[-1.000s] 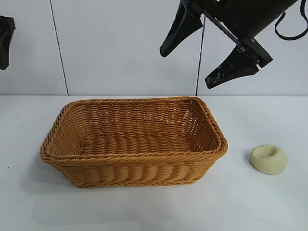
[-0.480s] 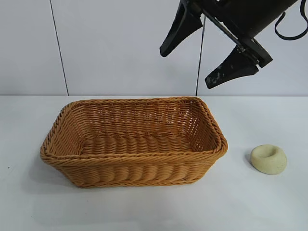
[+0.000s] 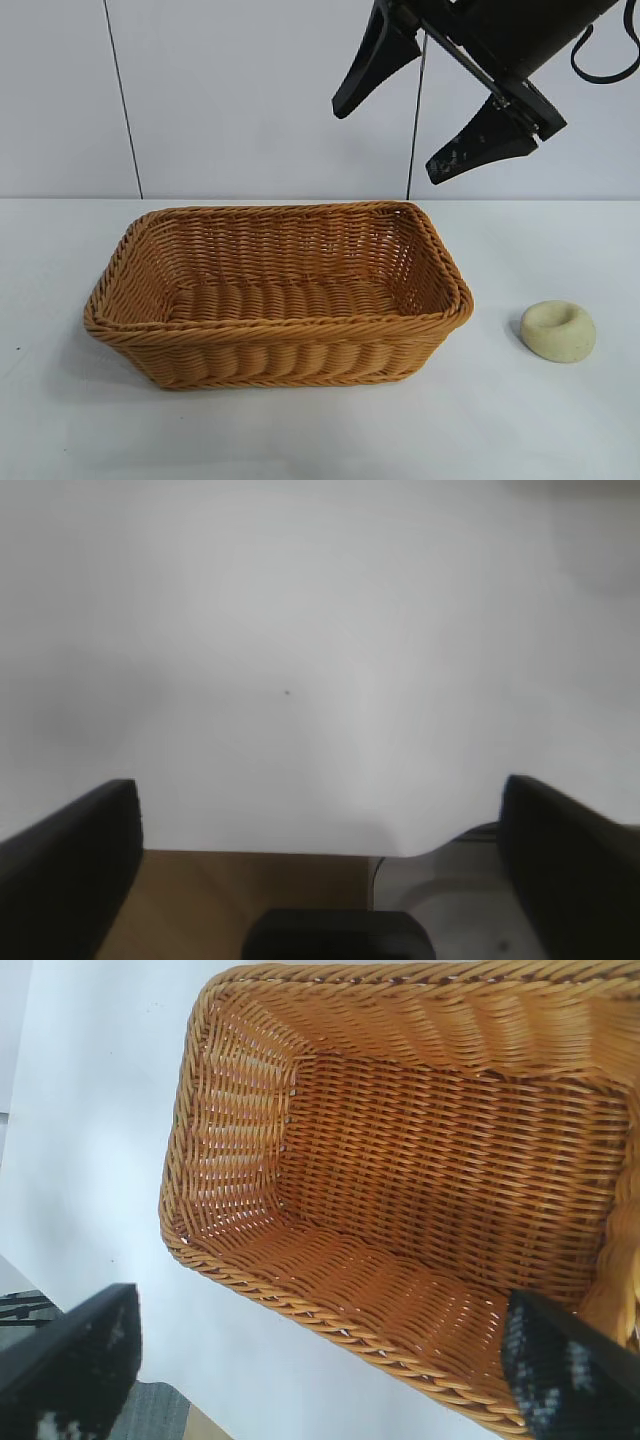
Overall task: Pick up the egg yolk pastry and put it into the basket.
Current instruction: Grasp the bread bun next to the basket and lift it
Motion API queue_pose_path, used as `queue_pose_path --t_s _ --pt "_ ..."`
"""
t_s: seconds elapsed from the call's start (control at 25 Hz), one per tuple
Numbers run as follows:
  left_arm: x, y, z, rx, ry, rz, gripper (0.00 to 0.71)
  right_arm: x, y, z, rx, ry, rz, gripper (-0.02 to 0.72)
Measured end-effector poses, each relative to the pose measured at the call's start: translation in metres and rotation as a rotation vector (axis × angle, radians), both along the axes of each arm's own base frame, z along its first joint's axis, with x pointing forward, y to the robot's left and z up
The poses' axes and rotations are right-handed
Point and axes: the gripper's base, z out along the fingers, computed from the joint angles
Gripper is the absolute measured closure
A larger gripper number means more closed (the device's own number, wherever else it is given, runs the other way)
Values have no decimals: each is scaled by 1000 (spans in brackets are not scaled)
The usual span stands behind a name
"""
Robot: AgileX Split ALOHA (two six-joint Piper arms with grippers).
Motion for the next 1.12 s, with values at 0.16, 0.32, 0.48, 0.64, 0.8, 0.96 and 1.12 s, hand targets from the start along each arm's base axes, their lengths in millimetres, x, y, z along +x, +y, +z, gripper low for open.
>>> queue_pose_path --t_s 0.16,0.32,0.48,0.64,0.8,0.96,1.12 --pt "-23 -1 4 -18 -164 -1 18 0 0 0 0 0 0 8" --pt "-41 0 10 -23 -292 -2 18 0 0 0 0 0 0 8" --pt "-61 0 14 -27 -423 -4 18 0 0 0 0 0 0 8" --pt "-81 0 15 -31 -553 -6 18 0 0 0 0 0 0 8" --pt "-86 1 15 -32 -590 -6 18 0 0 0 -8 -1 7 8" --pt "-86 1 15 -32 -590 -6 18 2 -4 8 -84 -22 39 8" --pt "-86 0 15 -35 -590 -7 18 9 -18 24 -263 -44 9 8"
